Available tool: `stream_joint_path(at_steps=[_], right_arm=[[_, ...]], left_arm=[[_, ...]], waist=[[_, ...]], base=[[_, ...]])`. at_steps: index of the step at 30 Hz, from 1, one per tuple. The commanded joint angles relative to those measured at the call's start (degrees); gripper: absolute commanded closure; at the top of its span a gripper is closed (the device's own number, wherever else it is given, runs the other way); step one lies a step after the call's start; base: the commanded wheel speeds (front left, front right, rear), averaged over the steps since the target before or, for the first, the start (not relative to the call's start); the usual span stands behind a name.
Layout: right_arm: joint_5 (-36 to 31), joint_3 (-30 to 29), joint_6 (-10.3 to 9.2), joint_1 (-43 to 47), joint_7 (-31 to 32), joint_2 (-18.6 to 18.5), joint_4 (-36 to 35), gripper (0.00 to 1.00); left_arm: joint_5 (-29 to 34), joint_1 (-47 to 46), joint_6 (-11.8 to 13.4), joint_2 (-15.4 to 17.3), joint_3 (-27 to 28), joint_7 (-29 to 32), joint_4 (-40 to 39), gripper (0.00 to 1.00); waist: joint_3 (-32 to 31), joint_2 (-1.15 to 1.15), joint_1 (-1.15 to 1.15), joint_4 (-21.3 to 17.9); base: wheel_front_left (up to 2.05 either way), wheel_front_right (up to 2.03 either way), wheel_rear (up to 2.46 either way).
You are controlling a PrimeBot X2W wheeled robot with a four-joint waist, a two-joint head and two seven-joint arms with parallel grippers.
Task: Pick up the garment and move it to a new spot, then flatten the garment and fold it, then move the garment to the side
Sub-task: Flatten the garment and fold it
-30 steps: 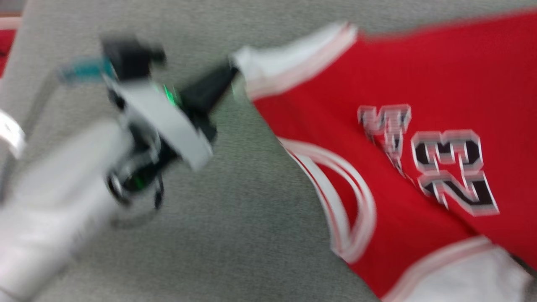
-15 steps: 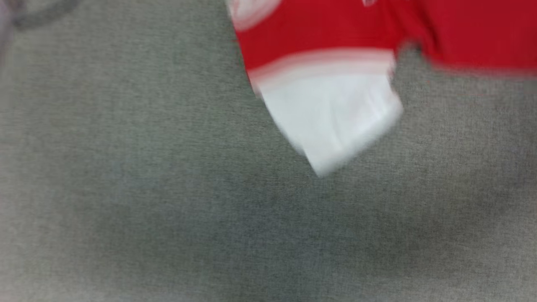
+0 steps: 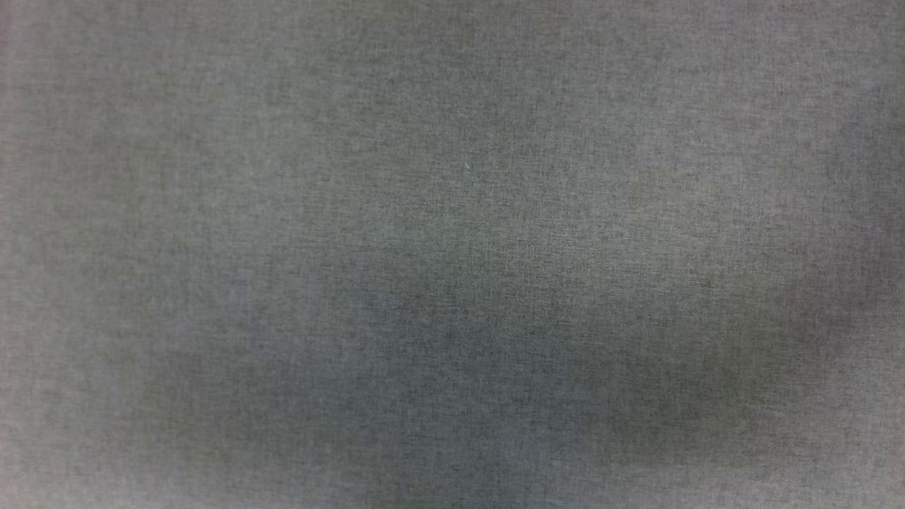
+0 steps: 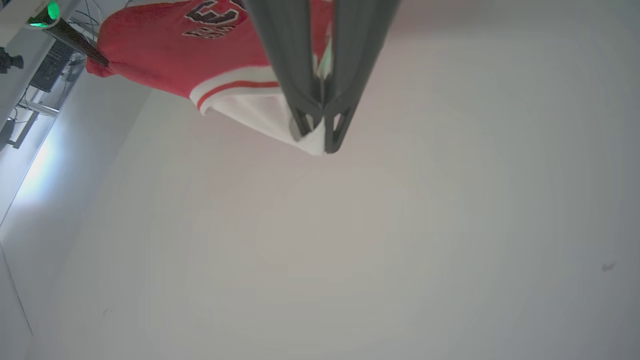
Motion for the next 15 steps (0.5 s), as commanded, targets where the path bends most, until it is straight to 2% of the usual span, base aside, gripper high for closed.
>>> stream_joint_path(at_steps=[1,4,5,6,9,11,15], right_arm=[[0.83,0.37,-0.43,1.6,-0.38,-1.06,0.35,1.0],[4.59,4.32,-0.33,6.94,-0.33,-1.62,-1.01,1.0],[7.67,6.97,-0.29,11.63,-0.29,-1.94,-3.08,1.0],[7.67,6.97,-0.29,11.63,-0.29,-1.94,-3.08,1.0],[12.57,9.35,-0.29,19.4,-0.11,-3.62,-7.31,1.0],[15.74,10.42,-0.28,25.12,0.35,-4.36,-10.58,1.0],[21.25,10.81,-0.28,37.04,1.84,-6.28,-17.86,1.0]], left_arm=[[-0.91,1.76,0.24,0.74,0.01,-0.46,-0.39,1.0],[-2.35,8.16,0.21,1.95,-2.07,-0.67,-5.06,1.0],[-2.22,13.85,0.2,2.64,-3.81,-1.31,-8.83,1.0],[-2.22,13.85,0.2,2.64,-3.81,-1.31,-8.83,1.0],[-1.83,22.64,0.19,4.22,-4.84,-1.92,-14.47,1.0],[-1.9,28.97,0.19,4.92,-1.88,-2.05,-18.46,1.0],[2.71,44.28,0.19,4.77,5.46,-1.97,-26.69,1.0]], waist=[[-0.26,0.0,0.0,0.24],[-0.9,0.0,0.0,0.54],[-1.69,0.0,0.0,0.68],[-1.69,0.0,0.0,0.68],[-2.85,0.0,0.0,1.0],[-3.49,0.0,0.0,1.1],[-4.89,0.0,0.0,1.18]], base=[[0.0,0.0,0.0],[0.0,0.0,0.0],[0.0,0.0,0.0],[0.0,0.0,0.0],[0.0,0.0,0.0],[0.0,0.0,0.0],[0.0,0.0,0.0]])
